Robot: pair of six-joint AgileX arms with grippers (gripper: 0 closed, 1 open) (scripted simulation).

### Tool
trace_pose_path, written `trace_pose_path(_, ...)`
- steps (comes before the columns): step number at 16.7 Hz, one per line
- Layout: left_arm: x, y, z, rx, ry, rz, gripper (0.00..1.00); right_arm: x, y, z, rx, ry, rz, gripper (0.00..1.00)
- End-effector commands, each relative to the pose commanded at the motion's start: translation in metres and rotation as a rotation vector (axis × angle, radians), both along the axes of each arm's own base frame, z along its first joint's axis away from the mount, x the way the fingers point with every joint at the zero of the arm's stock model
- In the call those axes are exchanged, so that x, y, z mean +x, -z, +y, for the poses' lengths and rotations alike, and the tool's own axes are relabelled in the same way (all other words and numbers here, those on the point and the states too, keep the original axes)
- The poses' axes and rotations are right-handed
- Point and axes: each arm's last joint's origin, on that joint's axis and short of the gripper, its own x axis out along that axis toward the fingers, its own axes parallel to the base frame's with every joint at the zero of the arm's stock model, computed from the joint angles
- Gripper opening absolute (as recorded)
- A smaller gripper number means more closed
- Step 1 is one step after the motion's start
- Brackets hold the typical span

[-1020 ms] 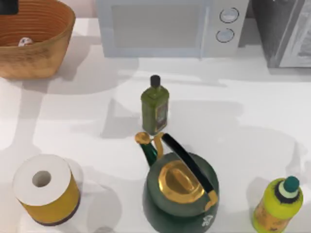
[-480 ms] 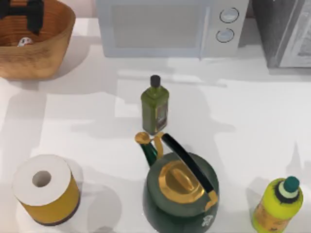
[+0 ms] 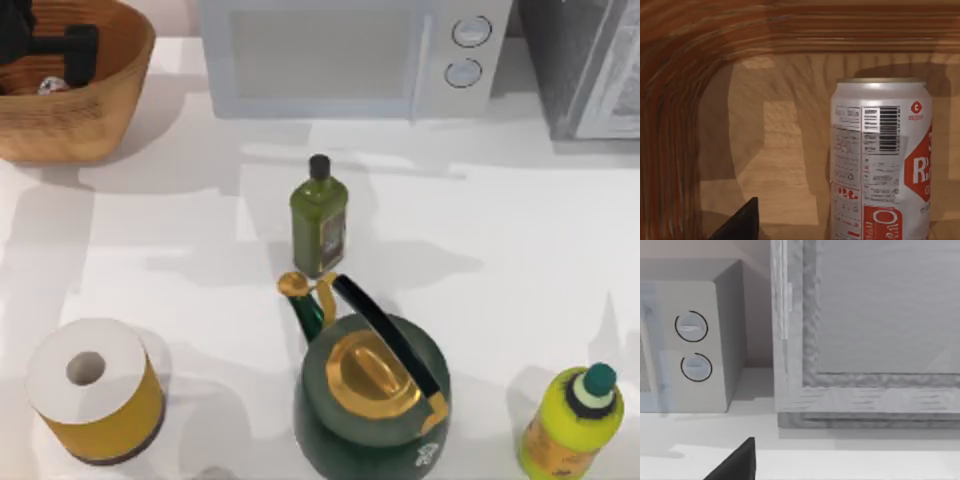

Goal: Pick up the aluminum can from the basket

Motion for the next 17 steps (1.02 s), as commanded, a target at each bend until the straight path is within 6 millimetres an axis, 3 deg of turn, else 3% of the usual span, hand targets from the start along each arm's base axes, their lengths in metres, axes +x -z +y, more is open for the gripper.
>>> trace_pose_path(4,0.003,0.007,-0.003,0.0,0.002,0.0,1.0,0.0,0.0,0.0,0.0,0.0,0.0,1.0)
trace_pose_path(9,0.017,0.053,-0.003,0.0,0.0,0.0,1.0,0.0,0.0,0.0,0.0,0.0,0.0,1.0)
trace_pose_path(13,0.018,0.057,-0.003,0.0,0.0,0.0,1.0,0.0,0.0,0.0,0.0,0.0,0.0,1.0)
trace_pose_path(17,0.018,0.057,-0.003,0.0,0.0,0.0,0.7,0.0,0.0,0.0,0.0,0.0,0.0,1.0)
